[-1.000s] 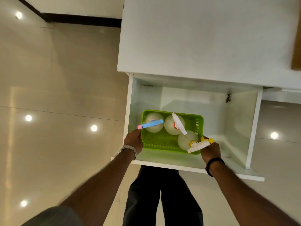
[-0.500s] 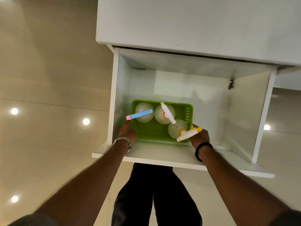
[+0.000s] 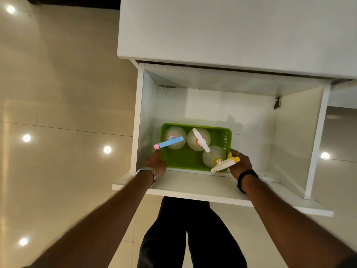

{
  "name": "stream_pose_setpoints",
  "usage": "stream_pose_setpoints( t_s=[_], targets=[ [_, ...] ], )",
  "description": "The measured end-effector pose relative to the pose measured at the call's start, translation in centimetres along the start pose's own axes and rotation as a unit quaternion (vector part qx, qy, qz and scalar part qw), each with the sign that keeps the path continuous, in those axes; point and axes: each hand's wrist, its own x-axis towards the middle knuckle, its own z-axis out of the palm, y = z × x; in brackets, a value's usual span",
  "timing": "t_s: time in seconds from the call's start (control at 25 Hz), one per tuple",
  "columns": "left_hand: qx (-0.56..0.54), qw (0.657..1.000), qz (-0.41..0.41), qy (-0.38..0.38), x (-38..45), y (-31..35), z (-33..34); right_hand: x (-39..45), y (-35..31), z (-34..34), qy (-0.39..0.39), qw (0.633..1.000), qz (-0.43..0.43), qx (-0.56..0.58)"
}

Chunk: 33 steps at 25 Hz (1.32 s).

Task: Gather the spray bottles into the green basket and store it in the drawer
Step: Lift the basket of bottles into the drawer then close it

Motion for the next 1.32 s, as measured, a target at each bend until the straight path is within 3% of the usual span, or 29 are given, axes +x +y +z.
stream_pose_setpoints(
  t_s=[0.12,0.24,0.48,0.68,0.84,1.0,1.04,1.12,1.2,1.32],
  targets=[
    [0.171,0.984,0.05,-0.018,-2.4,-0.2,-1.5,0.2,-0.9,-0.9,-0.003,0.998,0.006,0.058],
    [0.227,0.965,0.125,0.042,-5.0,-0.4,-2.3,0.3,-1.6,-0.9,-0.03,0.998,0.019,0.052],
    [0.139,0.956,0.226,0.122,-9.3,-0.7,-2.0,0.0,-2.4,1.6,-0.095,0.986,0.048,0.132],
    [0.033,0.957,0.263,0.115,-12.7,-0.4,-0.2,-0.3,-2.8,2.2,-0.111,0.985,0.047,0.122],
    [-0.176,0.957,0.189,0.135,-16.1,-0.7,1.6,-4.4,-3.3,0.2,-0.001,0.98,0.078,0.183],
    [-0.337,0.94,-0.029,0.047,-18.5,-1.7,2.5,-13.2,-2.5,-2.3,0.051,0.963,0.04,0.261],
    [-0.388,0.916,-0.102,0.009,-18.7,-1.7,2.5,-15.3,-1.9,-2.8,0.057,0.966,0.06,0.246],
    [-0.523,0.825,-0.212,-0.043,-18.8,-1.2,2.0,-18.5,-0.1,-2.9,0.019,0.957,0.158,0.244],
    [-0.621,0.745,-0.243,-0.037,-18.3,0.2,0.8,-19.8,1.3,-2.5,-0.023,0.878,0.295,0.377],
    [-0.695,0.657,-0.293,-0.006,-16.3,2.6,-2.1,-18.0,0.0,-3.6,0.005,0.734,0.337,0.589]
  ],
)
